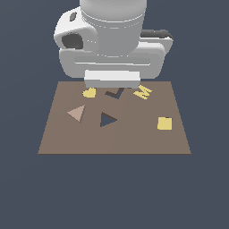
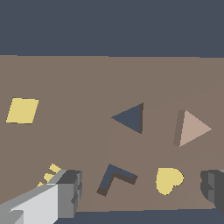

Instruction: Insert a designated object into the corresponding slot on a board.

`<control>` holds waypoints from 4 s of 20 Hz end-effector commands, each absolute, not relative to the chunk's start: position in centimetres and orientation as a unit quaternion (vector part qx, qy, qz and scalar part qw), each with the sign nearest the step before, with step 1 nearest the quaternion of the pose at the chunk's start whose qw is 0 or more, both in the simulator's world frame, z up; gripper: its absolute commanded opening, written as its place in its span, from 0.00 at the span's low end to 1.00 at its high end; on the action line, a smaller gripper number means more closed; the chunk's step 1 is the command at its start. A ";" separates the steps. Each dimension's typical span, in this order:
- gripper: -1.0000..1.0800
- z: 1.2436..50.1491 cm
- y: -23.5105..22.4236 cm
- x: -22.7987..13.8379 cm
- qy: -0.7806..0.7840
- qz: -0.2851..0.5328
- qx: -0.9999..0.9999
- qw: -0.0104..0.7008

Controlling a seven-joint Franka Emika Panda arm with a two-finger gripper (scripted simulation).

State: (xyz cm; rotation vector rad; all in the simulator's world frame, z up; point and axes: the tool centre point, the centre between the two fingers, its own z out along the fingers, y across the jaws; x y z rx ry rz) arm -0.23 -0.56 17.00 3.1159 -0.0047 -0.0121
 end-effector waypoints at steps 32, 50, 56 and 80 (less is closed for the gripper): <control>0.96 8.1 -9.5 2.8 -0.395 -0.001 0.918 0.004; 0.96 5.0 -12.7 2.0 -0.517 0.000 0.856 0.000; 0.96 4.0 -12.7 2.0 -0.517 0.000 0.856 0.000; 0.00 3.1 -12.3 1.9 -0.531 0.000 0.848 0.000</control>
